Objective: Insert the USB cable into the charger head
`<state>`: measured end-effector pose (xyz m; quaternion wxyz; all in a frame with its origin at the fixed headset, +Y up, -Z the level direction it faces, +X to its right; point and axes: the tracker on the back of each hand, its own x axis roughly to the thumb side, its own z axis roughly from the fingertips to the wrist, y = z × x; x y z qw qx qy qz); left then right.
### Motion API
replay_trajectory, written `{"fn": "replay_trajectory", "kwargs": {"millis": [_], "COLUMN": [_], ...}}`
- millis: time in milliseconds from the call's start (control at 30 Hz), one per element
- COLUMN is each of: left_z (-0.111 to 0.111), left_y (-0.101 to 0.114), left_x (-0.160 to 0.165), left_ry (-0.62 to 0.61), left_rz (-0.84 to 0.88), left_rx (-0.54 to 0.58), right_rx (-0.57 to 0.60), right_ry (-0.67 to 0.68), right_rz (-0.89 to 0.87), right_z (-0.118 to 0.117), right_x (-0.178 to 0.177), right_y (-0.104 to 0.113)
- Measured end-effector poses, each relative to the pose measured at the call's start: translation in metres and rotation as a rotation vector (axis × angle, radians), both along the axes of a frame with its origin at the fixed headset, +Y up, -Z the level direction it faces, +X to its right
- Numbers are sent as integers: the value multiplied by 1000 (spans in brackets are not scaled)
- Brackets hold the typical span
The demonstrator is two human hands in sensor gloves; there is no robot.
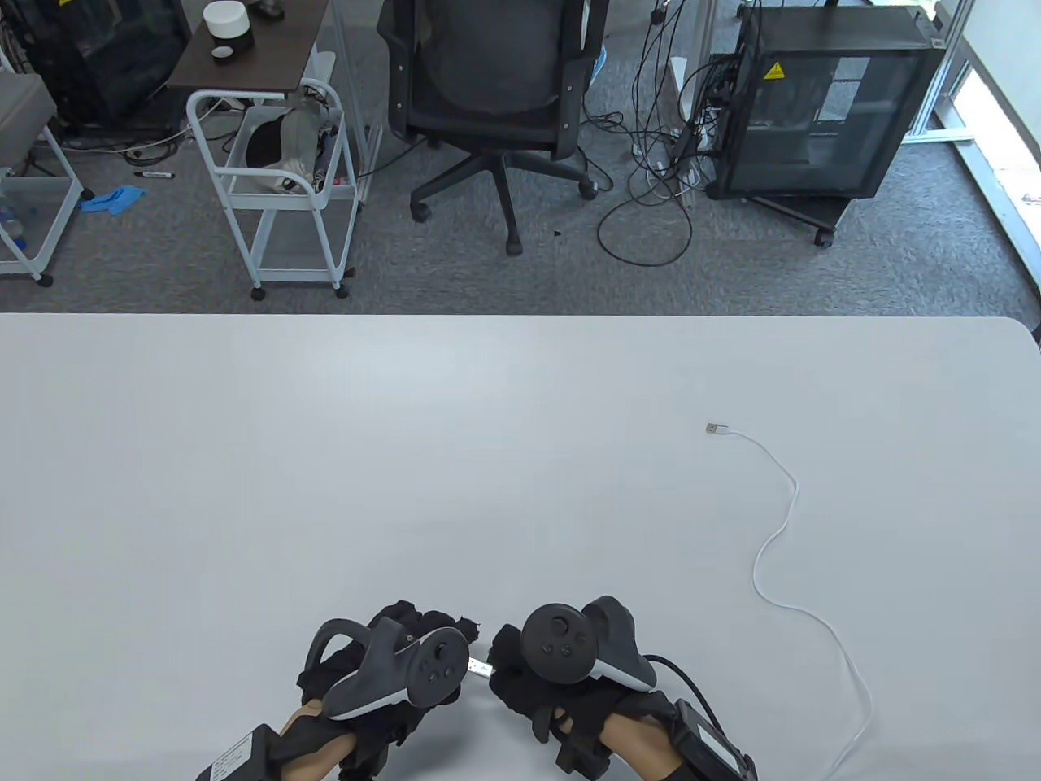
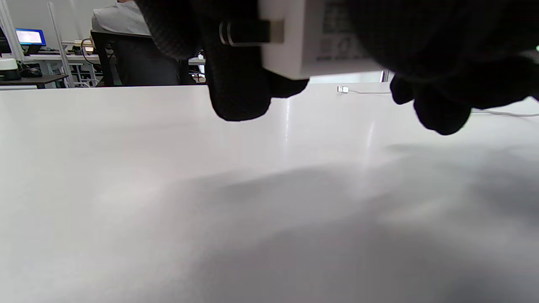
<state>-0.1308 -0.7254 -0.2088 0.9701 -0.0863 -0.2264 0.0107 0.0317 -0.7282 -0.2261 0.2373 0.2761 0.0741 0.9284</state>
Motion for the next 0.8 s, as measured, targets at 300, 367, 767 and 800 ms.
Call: {"fn": "replay_trajectory", "kwargs": {"millis": [300,367,767,800], "left_z": [7,9,4,4], "left_y": [5,9,6,6], "left_x": [5,6,9,8], "left_ry": [-39,-43,-25,-22], "left_rz": [51,45,23,22], "left_rx": [40,60,-7,-21], "right_rx": [34,13,46,43], "right_ry": [-4,0,-9,-8], "right_rz": [-45,-71,-34,-16], "right_z": [3,2,3,4], "right_x": [5,7,6,5], "right_y": [6,7,8,8]}}
